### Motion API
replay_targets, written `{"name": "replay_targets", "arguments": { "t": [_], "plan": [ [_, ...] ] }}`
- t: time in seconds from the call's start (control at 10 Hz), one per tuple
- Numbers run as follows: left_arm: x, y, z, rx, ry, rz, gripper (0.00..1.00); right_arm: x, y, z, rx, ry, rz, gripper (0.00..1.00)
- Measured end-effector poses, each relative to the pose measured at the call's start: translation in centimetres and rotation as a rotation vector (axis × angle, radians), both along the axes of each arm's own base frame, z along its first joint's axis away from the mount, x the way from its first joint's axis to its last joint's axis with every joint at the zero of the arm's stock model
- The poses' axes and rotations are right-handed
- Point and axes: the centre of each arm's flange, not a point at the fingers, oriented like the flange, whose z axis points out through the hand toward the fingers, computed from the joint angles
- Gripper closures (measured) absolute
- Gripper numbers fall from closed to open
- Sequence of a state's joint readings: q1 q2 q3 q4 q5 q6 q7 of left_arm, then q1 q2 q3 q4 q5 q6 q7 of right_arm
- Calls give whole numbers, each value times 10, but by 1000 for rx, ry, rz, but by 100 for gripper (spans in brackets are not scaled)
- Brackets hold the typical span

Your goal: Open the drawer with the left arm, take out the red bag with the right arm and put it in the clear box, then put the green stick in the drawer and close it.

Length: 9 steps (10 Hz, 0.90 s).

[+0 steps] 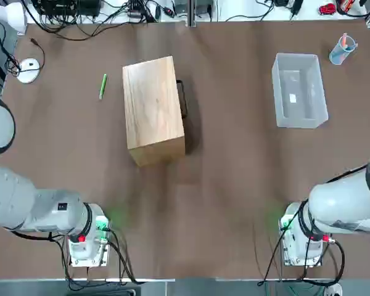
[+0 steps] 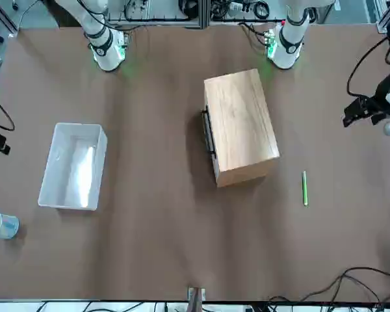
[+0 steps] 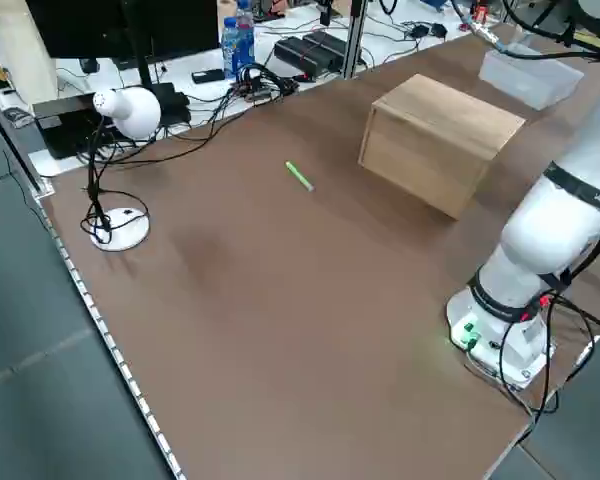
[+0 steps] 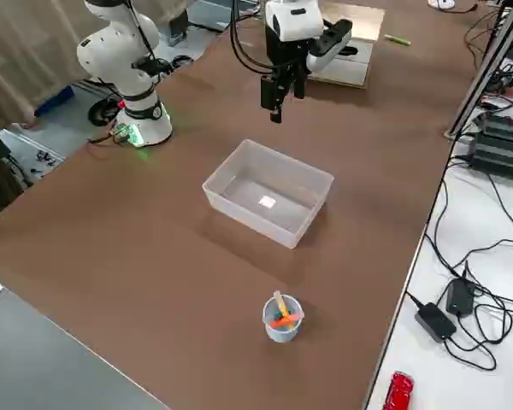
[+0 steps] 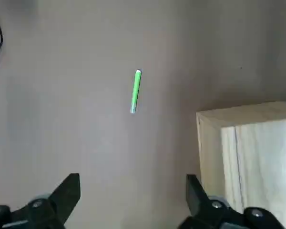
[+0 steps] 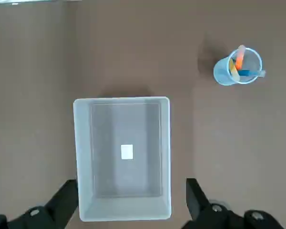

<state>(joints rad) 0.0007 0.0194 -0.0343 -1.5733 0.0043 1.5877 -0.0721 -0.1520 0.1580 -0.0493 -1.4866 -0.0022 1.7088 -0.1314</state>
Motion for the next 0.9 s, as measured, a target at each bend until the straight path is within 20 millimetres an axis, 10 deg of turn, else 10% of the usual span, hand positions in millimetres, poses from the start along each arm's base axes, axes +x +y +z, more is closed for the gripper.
{"name": "replay_targets", "arguments": {
  "t": [0.6, 0.9],
  "plan": [
    [0, -3, 0, 0, 2, -8, 0, 3, 20, -2, 2, 6, 32, 0],
    [-1, -56, -9, -3, 20, -65, 0, 9, 29, -18, 7, 38, 47, 0]
  ]
}}
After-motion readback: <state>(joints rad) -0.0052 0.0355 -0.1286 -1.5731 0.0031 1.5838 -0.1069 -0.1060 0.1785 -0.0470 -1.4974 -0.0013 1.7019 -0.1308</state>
